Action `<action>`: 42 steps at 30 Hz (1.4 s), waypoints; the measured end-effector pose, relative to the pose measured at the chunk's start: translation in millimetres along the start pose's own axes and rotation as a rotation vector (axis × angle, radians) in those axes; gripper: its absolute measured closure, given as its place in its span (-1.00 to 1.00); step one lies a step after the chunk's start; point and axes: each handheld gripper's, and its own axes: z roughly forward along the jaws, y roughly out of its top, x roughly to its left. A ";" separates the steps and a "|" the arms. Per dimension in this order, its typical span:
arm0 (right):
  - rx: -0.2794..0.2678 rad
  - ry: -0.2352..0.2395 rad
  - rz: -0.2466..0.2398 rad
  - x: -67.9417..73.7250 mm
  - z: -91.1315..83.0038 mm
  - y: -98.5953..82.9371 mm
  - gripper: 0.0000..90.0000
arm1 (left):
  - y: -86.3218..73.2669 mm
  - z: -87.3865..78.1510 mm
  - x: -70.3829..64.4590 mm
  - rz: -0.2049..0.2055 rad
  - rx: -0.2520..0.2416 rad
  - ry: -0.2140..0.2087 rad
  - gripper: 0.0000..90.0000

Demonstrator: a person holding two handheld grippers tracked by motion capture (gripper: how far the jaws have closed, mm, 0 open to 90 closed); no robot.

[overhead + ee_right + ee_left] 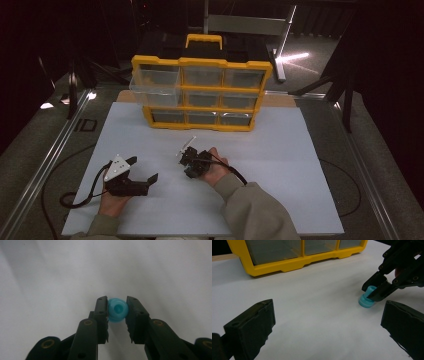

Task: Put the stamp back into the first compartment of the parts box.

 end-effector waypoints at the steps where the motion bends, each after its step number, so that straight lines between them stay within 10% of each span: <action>1: 0.003 0.000 0.010 0.4 0.2 0.1 0.59 | 0.0 0.1 -0.1 0.000 0.000 0.000 -1.00; 42: -0.073 0.071 0.179 -25.6 -40.0 -6.5 0.61 | 0.1 0.5 -0.2 0.002 0.001 -0.005 -1.00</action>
